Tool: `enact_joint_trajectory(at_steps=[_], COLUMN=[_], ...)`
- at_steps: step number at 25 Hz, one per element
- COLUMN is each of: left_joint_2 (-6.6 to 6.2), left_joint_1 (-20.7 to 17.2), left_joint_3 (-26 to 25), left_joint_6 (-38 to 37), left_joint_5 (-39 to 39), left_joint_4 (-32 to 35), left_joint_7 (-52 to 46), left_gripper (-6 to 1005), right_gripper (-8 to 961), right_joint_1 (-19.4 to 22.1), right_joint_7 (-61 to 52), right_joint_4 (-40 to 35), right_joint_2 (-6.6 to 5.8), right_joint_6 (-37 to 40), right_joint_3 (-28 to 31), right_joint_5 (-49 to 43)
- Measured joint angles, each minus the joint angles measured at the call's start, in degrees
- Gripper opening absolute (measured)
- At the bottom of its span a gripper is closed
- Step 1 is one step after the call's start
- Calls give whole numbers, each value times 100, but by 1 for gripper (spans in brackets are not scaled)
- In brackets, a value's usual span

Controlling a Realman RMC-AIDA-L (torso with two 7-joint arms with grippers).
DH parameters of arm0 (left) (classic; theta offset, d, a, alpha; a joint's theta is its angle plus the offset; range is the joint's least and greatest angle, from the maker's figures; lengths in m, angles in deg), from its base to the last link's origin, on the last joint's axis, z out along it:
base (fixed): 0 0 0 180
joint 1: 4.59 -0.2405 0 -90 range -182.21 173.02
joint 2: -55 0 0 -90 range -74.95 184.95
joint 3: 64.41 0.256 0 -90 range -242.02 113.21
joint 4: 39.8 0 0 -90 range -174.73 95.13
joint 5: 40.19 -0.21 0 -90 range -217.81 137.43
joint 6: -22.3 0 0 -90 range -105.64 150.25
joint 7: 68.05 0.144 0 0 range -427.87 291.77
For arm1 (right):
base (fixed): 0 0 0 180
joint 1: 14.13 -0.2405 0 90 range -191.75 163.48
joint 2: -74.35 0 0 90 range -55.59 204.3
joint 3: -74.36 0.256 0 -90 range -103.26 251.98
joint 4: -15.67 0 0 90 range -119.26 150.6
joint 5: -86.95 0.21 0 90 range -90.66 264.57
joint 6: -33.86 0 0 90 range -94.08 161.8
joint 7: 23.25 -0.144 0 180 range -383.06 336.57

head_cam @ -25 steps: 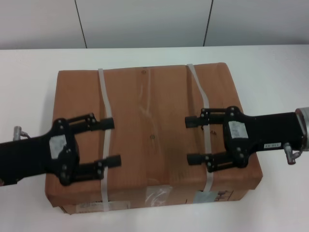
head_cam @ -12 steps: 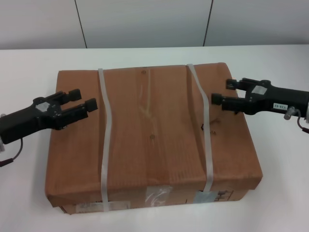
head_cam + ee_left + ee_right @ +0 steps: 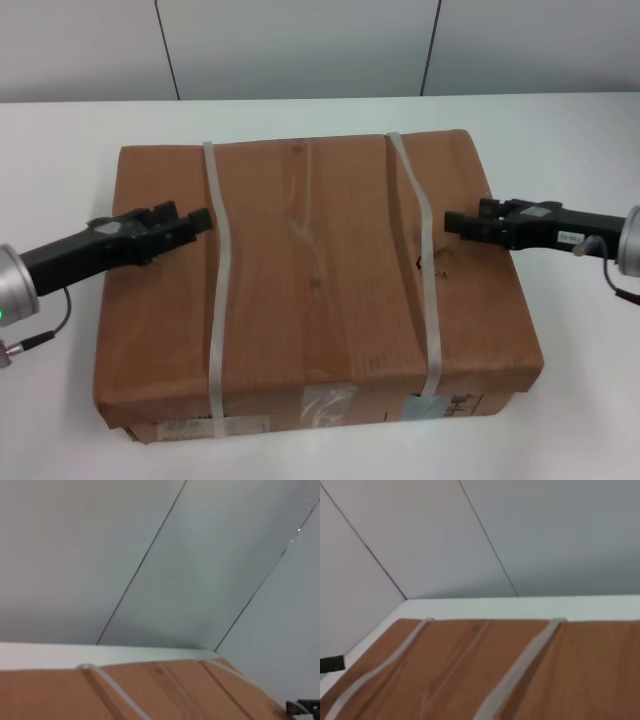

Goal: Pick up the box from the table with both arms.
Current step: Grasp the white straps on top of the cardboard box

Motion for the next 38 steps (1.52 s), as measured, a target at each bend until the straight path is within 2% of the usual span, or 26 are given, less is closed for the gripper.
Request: enact_joint_trajectory(at_steps=[2, 15, 19, 26, 38], left_joint_2=[-2, -1, -4, -18, -12], left_joint_1=[28, 45, 1, -10, 34], left_joint_3=[0, -2, -2, -3, -3], left_joint_6=[135, 303, 297, 280, 301], left_joint_5=[-65, -54, -52, -79, -197], left_joint_4=[68, 172, 170, 155, 167], left_joint_7=[-28, -270, -278, -282, -404], left_gripper=[745, 746, 746, 747, 748], right_gripper=[846, 845, 845, 844, 843], right_joint_1=[-78, -102, -33, 6, -101], right_joint_7=[-5, -15, -17, -92, -246], right_joint_4=[52, 63, 36, 38, 78], right_joint_2=[63, 186, 185, 99, 194], right_joint_6=[-37, 7, 7, 146, -54], right_joint_3=[-67, -76, -65, -101, -463], right_joint_5=[-6, 81, 293, 405, 293])
